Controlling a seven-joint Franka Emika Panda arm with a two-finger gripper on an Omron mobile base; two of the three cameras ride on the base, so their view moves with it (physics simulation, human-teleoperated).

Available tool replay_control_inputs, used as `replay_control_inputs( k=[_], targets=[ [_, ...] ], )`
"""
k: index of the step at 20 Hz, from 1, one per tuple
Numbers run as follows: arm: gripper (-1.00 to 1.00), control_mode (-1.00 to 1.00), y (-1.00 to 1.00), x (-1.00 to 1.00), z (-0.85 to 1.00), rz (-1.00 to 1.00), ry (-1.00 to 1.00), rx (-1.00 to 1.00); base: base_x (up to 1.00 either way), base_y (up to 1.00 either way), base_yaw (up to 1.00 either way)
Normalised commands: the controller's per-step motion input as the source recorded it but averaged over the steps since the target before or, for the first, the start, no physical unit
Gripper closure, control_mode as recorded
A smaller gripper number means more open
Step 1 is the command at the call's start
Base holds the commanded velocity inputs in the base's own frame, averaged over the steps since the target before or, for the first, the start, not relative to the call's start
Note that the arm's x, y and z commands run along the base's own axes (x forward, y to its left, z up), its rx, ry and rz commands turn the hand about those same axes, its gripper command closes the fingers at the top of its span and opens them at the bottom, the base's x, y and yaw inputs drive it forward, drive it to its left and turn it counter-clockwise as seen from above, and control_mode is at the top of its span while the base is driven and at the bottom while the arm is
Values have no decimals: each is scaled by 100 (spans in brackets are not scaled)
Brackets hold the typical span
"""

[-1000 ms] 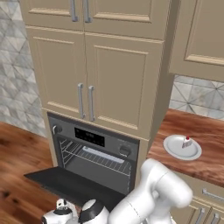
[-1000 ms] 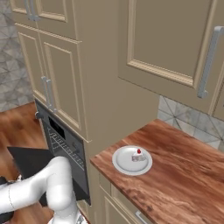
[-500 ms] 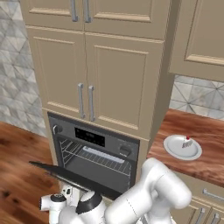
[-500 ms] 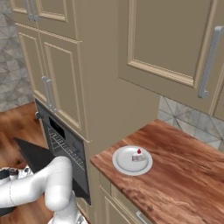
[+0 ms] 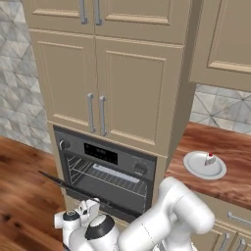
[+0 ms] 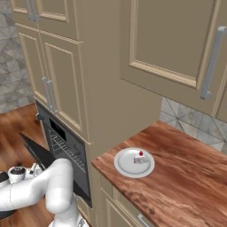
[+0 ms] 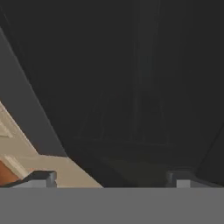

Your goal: Take the baked cake out of the oven and place it on the plate for cooling. Then close the oven door.

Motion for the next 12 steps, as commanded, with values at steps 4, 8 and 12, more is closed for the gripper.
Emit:
replay_control_inputs(
  k=[4,8,12],
  targets=[
    [-100,-100,0,63,-37,-38,-78,-38,0,0,0],
    [-100,-100,-1,87,-24,-37,-64,-31,0,0,0],
    [-100,-100,-12,100,-24,-29,-62,-25,0,0,0]
  ],
)
